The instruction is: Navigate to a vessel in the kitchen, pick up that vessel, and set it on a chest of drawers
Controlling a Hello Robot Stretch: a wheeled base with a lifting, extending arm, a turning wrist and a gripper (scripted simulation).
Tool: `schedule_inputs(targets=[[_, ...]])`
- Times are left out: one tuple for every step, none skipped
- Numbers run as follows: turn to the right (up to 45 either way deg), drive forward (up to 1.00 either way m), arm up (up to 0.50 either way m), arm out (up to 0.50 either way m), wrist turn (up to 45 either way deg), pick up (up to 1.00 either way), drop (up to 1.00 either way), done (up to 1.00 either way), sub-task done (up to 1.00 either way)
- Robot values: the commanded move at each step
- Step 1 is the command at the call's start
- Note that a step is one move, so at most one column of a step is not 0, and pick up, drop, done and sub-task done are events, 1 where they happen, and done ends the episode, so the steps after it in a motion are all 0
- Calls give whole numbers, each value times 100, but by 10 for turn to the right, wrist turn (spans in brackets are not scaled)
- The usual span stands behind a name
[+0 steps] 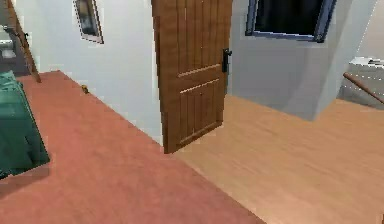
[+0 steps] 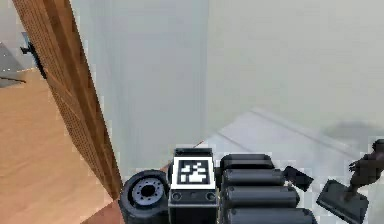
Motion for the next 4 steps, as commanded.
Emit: schedule_inputs(targets=[[450, 0, 0, 0, 0, 0, 0, 0, 0], [0, 20, 0, 0, 0, 0, 0, 0, 0], [450, 0, 0, 0, 0, 0, 0, 0, 0], [450, 0, 0, 0, 0, 0, 0, 0, 0]])
